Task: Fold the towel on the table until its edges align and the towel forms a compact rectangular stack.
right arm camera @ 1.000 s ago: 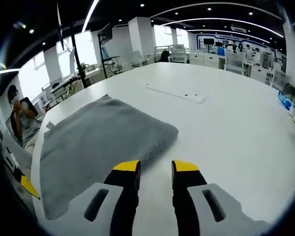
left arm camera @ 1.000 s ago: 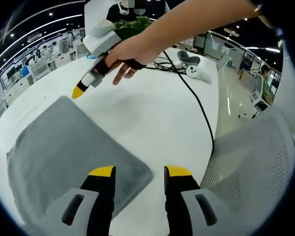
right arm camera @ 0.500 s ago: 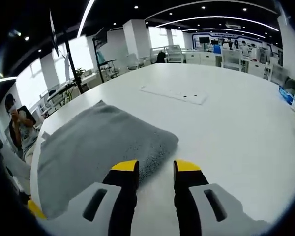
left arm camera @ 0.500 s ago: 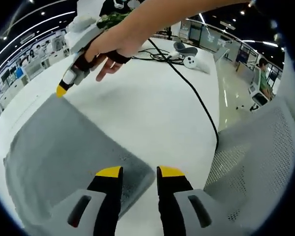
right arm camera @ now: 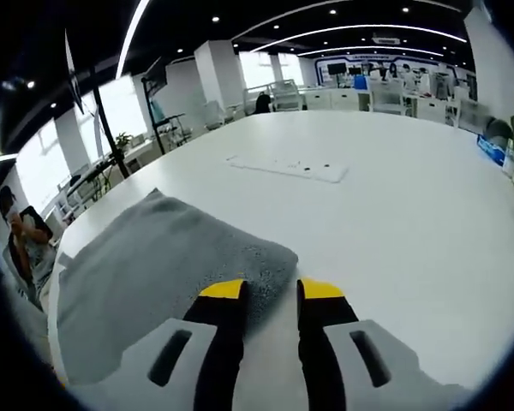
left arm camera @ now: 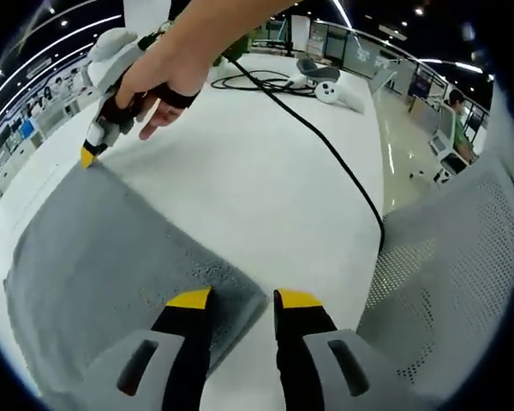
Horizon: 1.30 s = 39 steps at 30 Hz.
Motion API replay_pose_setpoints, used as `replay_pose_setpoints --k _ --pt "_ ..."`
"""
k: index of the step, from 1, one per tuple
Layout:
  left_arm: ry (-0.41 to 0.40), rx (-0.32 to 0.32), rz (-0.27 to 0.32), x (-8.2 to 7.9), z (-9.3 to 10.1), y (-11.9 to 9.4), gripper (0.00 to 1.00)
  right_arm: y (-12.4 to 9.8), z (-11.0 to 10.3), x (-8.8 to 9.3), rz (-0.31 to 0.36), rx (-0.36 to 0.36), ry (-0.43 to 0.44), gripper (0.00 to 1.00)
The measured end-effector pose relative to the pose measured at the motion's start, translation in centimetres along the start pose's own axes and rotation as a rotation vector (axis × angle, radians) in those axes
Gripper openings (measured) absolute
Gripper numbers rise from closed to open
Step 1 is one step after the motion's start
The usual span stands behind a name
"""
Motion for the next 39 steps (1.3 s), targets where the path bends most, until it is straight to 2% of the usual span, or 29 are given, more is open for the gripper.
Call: replay_pose_setpoints --k 3,5,6,7,9,12,15,21,23,25,27,30,34,37,39 --pt "0.002 -0.008 0.007 0.0 -0.2 0.0 0.25 0.3 0.0 -0.3 0.055 0.006 0.108 0.21" --pt "0.005 -0.006 0.009 0.1 -0.3 -0.1 0.24 0.5 0.2 -0.3 0.053 0.012 0.097 0.21" --pt "0.028 -0.007 0.009 0.1 -0.3 -0.1 0.23 0.7 0.2 -0.3 0.046 0.017 0.089 0.20" --pt "0.085 -0.012 0.010 0.0 -0.3 -0.1 0.23 0.8 0.2 -0.3 0.042 0.018 0.077 0.20" --pt "0.053 -0.010 0.011 0.0 -0.1 -0.2 0.21 1.0 0.0 -0.3 0.027 0.012 0.048 0.19" --pt "0.117 -0.034 0.009 0.0 -0.5 -0.2 0.09 1.0 -0.6 0.0 0.023 0.012 0.053 0.19" --pt "0.036 -0.019 -0.001 0.0 -0.4 -0.3 0.08 0.9 -1.4 0.1 0.017 0.015 0.044 0.18" --pt "0.058 -0.007 0.000 0.2 0.0 -0.6 0.06 0.0 -2.6 0.2 -0.035 0.008 -0.008 0.04" --pt "0.041 0.002 -0.008 0.1 0.1 -0.6 0.06 -0.4 -2.8 0.2 -0.052 0.011 -0.040 0.02" --pt "-0.012 0.014 -0.016 0.0 0.4 -0.6 0.05 -0.7 -3.1 0.1 -0.069 0.020 -0.056 0.01" --pt "-0.020 0.028 -0.008 0.0 0.4 -0.5 0.05 -1.1 -3.2 0.2 -0.075 0.023 -0.058 0.01" --pt "-0.111 0.065 -0.006 0.1 0.6 -0.4 0.05 -1.3 -2.5 0.2 -0.079 0.027 -0.030 0.00" --pt "-0.107 0.066 0.011 -0.4 0.9 -0.8 0.05 -2.0 -2.0 0.0 -0.083 0.044 -0.004 0.00" --pt "-0.175 0.082 0.058 -1.5 1.5 -1.0 0.05 -2.8 -2.2 -0.4 -0.094 0.055 -0.041 0.00" --pt "-0.146 0.092 0.073 -2.1 1.8 -1.1 0.05 -2.9 -1.4 -0.7 -0.097 0.059 -0.050 0.00"
Point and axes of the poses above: the point that each gripper's makers call its tool centre point, and the gripper's own axes: y roughly forward along the fingers, z roughly to its right, x roughly out of its underside, the point moved 9 cm from there along -y, roughly backward along the fingers, and after that the axes turned 11 degrees about -x, right-handed, at the moved point
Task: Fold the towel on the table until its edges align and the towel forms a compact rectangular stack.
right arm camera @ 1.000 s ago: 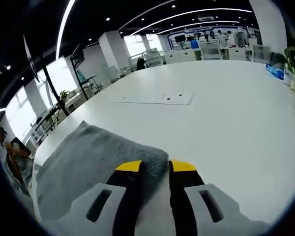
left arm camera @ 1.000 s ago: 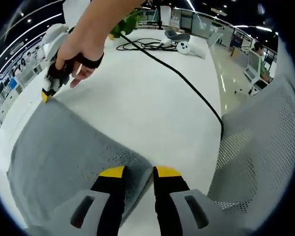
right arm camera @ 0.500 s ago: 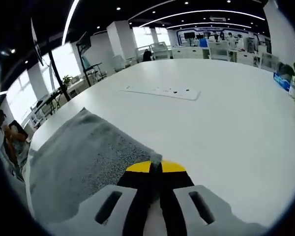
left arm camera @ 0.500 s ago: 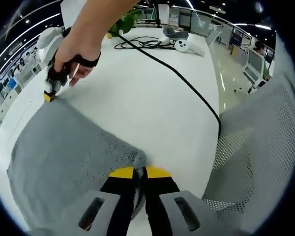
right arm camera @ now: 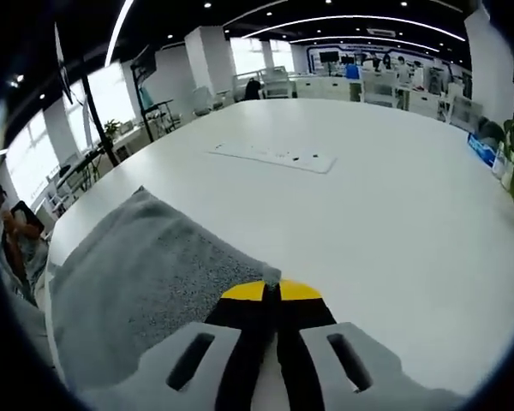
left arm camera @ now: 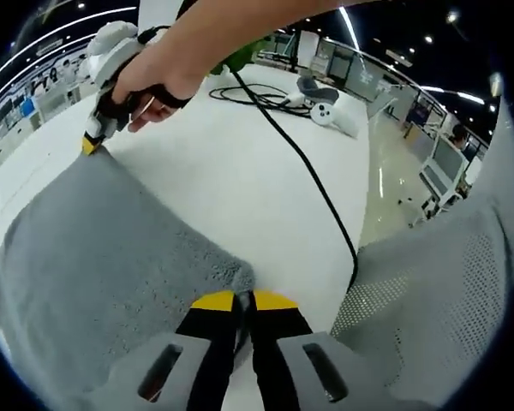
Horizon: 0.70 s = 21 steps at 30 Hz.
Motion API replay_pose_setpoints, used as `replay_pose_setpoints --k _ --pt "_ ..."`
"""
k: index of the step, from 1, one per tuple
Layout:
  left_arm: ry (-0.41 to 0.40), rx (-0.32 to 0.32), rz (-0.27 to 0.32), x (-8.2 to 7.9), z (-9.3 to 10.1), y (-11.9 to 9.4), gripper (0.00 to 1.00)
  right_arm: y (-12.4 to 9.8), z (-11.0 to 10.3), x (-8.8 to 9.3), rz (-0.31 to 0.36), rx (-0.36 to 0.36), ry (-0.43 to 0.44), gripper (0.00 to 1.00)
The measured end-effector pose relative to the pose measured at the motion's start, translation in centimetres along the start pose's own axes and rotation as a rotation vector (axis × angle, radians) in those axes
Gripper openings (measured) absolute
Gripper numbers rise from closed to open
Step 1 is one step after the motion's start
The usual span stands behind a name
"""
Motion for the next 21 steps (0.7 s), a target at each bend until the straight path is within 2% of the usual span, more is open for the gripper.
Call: replay_pose_setpoints --k 3,7,9,12,17,21 --pt "0.057 0.004 0.002 -0.5 0.3 0.0 0.05 -0.7 0.4 -0.3 0.008 0.007 0.014 0.00" --pt "-0.005 0.007 0.031 -1.0 0.1 -0.7 0.05 -1.3 0.8 -0.8 0.015 0.019 0.014 0.00" --pt "0.008 0.003 0.044 -1.2 -0.1 -1.3 0.05 -1.7 0.6 -1.2 0.019 0.024 0.009 0.00" --pt "-0.032 0.006 0.060 -1.5 -0.4 -2.2 0.05 -2.2 0.5 -1.7 0.020 0.031 0.005 0.00" --pt "-0.027 -0.008 0.086 -1.7 -0.7 -3.4 0.05 -2.9 0.3 -2.4 0.019 0.059 0.026 0.00" --pt "-0.029 -0.023 0.119 -1.9 -1.2 -4.0 0.05 -3.3 -0.3 -3.2 0.018 0.066 0.009 0.00"
Point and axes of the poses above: the point that each gripper's makers call its tool centre point, and the gripper's own axes: y roughly forward along the fingers, z roughly to its right, x roughly out of its underside, the point moved 9 cm from there along -y, roughly backward along the fingers, and after that the axes turned 11 degrees about -x, right-handed, at the moved point
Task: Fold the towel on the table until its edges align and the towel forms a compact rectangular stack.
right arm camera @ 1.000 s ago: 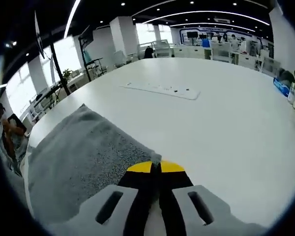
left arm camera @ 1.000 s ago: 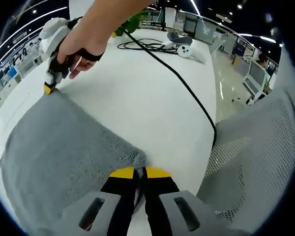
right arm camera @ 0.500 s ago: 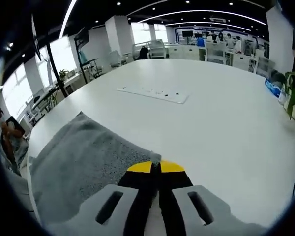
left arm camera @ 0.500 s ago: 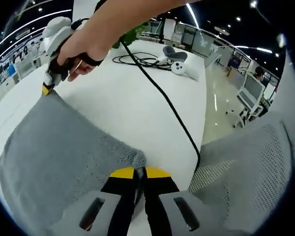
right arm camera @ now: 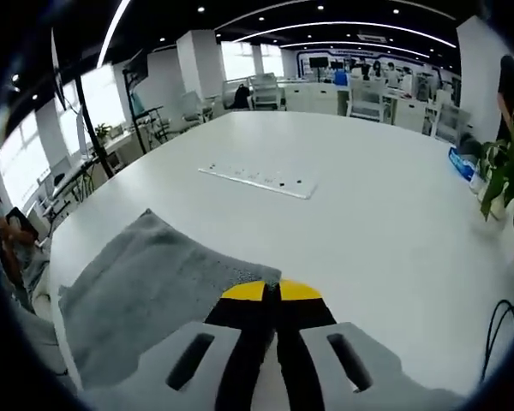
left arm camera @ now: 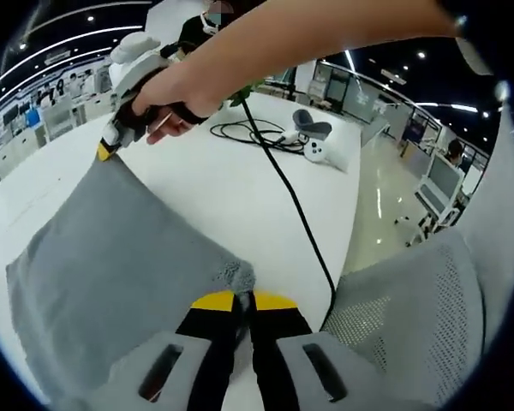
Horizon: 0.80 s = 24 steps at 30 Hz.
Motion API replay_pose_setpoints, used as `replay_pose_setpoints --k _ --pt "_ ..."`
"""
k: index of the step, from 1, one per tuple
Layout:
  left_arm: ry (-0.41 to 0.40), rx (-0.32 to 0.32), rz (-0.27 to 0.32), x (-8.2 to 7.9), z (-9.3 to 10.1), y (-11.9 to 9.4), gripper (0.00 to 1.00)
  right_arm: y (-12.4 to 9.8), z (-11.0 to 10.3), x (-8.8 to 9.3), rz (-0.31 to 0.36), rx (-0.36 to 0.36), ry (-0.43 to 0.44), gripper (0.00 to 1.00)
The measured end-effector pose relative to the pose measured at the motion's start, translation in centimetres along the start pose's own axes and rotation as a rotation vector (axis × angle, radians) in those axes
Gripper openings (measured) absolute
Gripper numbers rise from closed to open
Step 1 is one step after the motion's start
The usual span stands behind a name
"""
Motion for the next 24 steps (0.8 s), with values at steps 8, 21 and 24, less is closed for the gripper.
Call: replay_pose_setpoints --k 8,21,24 --pt "0.018 -0.025 0.047 -0.3 -1.0 -2.0 0.05 -0.5 -0.8 -1.5 0.006 0.034 0.041 0.00" --pt "-0.032 -0.083 0.121 0.3 -3.1 -5.0 0.05 -0.3 -3.2 -4.0 0.048 0.062 0.079 0.00" --pt "-0.034 -0.096 0.132 0.9 -3.5 -5.6 0.05 -0.8 -4.6 -4.1 0.067 0.059 0.096 0.00"
Point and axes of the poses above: the point that each gripper's makers call its tool centre point, and the gripper's own axes: y roughly forward along the fingers, z roughly to its right, x roughly out of its underside, the point moved 9 cm from there along -y, roughly backward along the fingers, and after that the axes turned 11 degrees about -x, right-handed, at the moved point
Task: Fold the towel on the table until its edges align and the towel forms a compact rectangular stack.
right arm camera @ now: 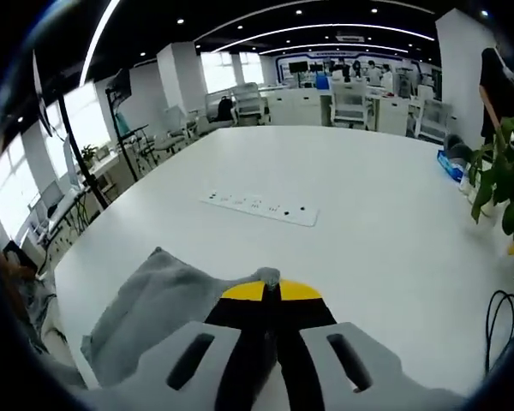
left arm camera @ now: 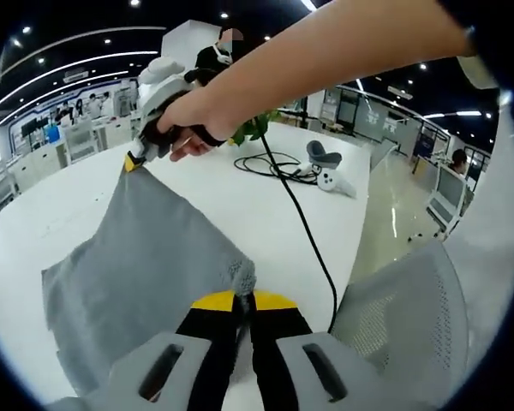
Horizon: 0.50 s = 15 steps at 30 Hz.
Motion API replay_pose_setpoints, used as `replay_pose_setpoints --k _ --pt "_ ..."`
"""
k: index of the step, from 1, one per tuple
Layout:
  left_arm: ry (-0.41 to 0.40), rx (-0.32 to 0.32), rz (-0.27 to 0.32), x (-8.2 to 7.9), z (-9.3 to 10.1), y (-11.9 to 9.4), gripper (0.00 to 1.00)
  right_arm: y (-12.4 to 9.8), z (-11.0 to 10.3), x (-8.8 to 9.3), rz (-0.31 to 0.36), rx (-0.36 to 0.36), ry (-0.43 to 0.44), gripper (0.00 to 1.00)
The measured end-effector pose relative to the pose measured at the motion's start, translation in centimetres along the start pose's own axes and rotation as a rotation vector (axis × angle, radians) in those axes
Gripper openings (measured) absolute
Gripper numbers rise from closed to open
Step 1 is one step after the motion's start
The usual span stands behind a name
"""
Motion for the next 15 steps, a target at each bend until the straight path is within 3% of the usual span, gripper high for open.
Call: replay_pose_setpoints --k 15 --pt "-0.084 -0.050 0.047 0.8 -2.2 -2.3 0.05 0.1 -4.0 -1.2 0.021 0.009 -0.005 0.00"
Point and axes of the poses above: the point that each gripper's makers call its tool centre point, and the gripper's own axes: y roughly forward along the fingers, z roughly to its right, x roughly out of its underside, the point moved 9 cm from there along -y, roughly backward along the fingers, and after that the axes turned 11 degrees about -x, right-handed, at the moved point
